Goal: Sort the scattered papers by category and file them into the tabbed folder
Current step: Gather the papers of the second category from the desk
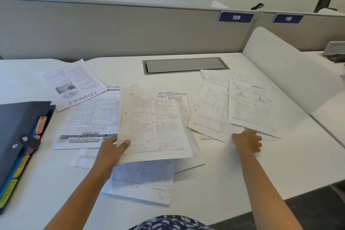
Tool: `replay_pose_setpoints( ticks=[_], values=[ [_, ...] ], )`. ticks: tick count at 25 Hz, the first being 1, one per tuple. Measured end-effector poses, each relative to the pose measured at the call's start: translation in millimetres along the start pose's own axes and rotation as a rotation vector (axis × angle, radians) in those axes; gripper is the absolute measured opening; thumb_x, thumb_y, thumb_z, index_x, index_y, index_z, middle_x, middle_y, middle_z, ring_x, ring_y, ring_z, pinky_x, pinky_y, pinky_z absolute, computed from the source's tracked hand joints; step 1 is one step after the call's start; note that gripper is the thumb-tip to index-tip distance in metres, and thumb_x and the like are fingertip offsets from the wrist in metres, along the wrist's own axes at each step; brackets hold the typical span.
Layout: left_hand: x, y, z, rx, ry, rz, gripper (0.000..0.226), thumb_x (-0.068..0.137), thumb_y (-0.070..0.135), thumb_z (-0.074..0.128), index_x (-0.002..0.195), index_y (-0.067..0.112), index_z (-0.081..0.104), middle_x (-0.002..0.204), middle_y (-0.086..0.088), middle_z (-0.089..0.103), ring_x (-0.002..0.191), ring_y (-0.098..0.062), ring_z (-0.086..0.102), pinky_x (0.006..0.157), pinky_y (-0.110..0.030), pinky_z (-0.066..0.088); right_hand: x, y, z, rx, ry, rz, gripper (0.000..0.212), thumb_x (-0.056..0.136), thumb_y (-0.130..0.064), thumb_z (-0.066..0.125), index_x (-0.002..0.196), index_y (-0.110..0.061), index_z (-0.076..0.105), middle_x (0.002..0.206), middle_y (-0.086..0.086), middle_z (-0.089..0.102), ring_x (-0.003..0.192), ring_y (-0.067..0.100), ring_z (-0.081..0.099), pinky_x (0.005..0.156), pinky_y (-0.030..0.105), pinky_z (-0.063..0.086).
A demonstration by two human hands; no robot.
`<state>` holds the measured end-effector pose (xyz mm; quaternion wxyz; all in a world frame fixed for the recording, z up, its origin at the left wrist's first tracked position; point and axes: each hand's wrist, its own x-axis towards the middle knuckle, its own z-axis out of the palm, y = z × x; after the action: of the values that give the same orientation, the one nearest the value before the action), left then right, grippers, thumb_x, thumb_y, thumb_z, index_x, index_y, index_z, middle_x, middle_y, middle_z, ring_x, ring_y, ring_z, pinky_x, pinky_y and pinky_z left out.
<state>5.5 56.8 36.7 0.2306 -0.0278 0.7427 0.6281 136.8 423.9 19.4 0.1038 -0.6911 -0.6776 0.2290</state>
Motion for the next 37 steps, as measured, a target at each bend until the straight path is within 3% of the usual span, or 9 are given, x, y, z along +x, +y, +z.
replay_pose_setpoints(
  ticks=[4, 8, 12, 16, 21, 26, 30, 33, 37],
  values=[
    [-1, 1, 2, 0.008, 0.003, 0.001, 0.031, 0.089, 0.011, 0.063, 0.119, 0.009, 0.061, 0.107, -0.009, 0.068, 0.092, -0.027, 0.067, 0.079, -0.039, 0.055, -2, -5, -1, 0.136, -0.009, 0.013, 0.039, 0.084, -0.006, 0.062, 0.121, 0.003, 0.052, 0.122, 0.024, 0.057, 0.114, 0.042, 0.053, 0.095, 0.043, 0.045],
    [-2, 3, 3, 0.011, 0.004, 0.006, 0.030, 0.089, 0.011, 0.062, 0.119, 0.010, 0.061, 0.105, -0.009, 0.068, 0.089, -0.024, 0.066, 0.073, -0.033, 0.054, -13, -4, 0, 0.409, -0.083, -0.094, 0.009, 0.083, 0.002, 0.056, 0.086, 0.001, 0.064, 0.091, 0.020, 0.066, 0.092, 0.038, 0.062, 0.075, 0.038, 0.051],
    [0, 3, -2, 0.002, 0.028, -0.003, 0.032, 0.089, 0.012, 0.063, 0.120, 0.008, 0.060, 0.108, -0.010, 0.067, 0.093, -0.027, 0.065, 0.078, -0.036, 0.053, -28, 3, 19, 0.661, -0.345, -0.094, 0.007, 0.082, -0.006, 0.068, 0.081, -0.012, 0.068, 0.087, 0.007, 0.069, 0.092, 0.030, 0.065, 0.087, 0.043, 0.056],
    [2, 4, -7, -0.016, 0.055, -0.013, 0.034, 0.088, 0.011, 0.064, 0.122, 0.009, 0.059, 0.106, -0.009, 0.066, 0.095, -0.029, 0.064, 0.083, -0.040, 0.052, -33, -2, 26, 0.509, -0.426, -0.290, 0.016, 0.090, -0.013, 0.055, 0.092, -0.009, 0.071, 0.091, 0.004, 0.067, 0.091, 0.025, 0.061, 0.083, 0.035, 0.050],
    [3, 4, -8, -0.026, 0.064, -0.016, 0.033, 0.088, 0.010, 0.063, 0.121, 0.007, 0.059, 0.107, -0.010, 0.065, 0.096, -0.030, 0.062, 0.082, -0.039, 0.050, -19, -12, 12, 0.374, -0.208, -0.402, 0.035, 0.100, -0.020, 0.035, 0.113, -0.003, 0.063, 0.105, 0.008, 0.066, 0.100, 0.026, 0.057, 0.096, 0.039, 0.043],
    [1, 1, -5, -0.019, 0.044, -0.010, 0.035, 0.089, 0.011, 0.063, 0.123, 0.008, 0.058, 0.111, -0.012, 0.065, 0.097, -0.031, 0.063, 0.083, -0.040, 0.052, 20, 9, 9, -0.130, -0.059, -0.374, 0.049, 0.097, -0.039, 0.039, 0.141, -0.015, 0.041, 0.150, 0.011, 0.033, 0.137, 0.033, 0.029, 0.111, 0.049, 0.024],
    [3, -1, -3, -0.027, 0.044, -0.017, 0.036, 0.089, 0.011, 0.063, 0.124, 0.009, 0.058, 0.110, -0.010, 0.065, 0.097, -0.031, 0.063, 0.086, -0.043, 0.052, 35, 39, 7, -0.286, -0.063, -0.271, 0.066, 0.093, -0.060, 0.024, 0.150, -0.028, 0.017, 0.160, 0.000, 0.008, 0.147, 0.027, 0.004, 0.114, 0.057, 0.003],
    [3, -2, -1, -0.031, 0.049, -0.015, 0.036, 0.089, 0.011, 0.063, 0.125, 0.009, 0.058, 0.111, -0.011, 0.065, 0.095, -0.031, 0.063, 0.086, -0.043, 0.052, 34, 35, 3, -0.254, 0.004, -0.279, 0.061, 0.095, -0.048, 0.039, 0.147, -0.017, 0.027, 0.157, 0.009, 0.018, 0.145, 0.032, 0.011, 0.116, 0.054, 0.009],
    [3, 1, 1, -0.033, 0.074, -0.006, 0.036, 0.089, 0.011, 0.062, 0.125, 0.008, 0.057, 0.109, -0.010, 0.064, 0.095, -0.031, 0.062, 0.084, -0.041, 0.051, -14, 4, 16, -0.030, 0.102, -0.592, 0.044, 0.089, -0.024, 0.061, 0.126, -0.001, 0.052, 0.129, 0.019, 0.051, 0.117, 0.036, 0.048, 0.098, 0.043, 0.039]
  ],
)
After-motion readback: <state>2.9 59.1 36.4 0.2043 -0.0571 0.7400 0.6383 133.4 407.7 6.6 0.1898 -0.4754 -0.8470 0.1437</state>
